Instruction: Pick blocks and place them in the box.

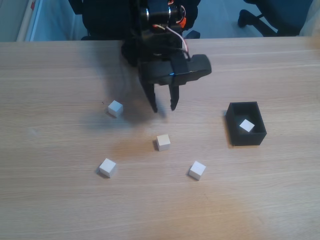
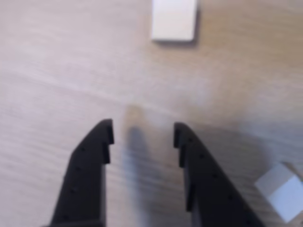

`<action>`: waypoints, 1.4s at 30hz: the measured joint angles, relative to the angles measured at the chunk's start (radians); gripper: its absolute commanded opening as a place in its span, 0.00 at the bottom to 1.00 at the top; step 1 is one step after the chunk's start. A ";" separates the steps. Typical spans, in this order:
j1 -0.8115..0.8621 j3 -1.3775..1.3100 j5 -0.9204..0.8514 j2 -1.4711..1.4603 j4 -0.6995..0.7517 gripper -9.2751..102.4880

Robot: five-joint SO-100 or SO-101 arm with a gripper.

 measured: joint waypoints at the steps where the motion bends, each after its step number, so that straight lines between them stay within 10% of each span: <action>1: 0.011 0.003 -0.002 -0.023 -0.028 0.20; 42: 0.057 -0.233 -0.003 -0.653 -0.408 0.21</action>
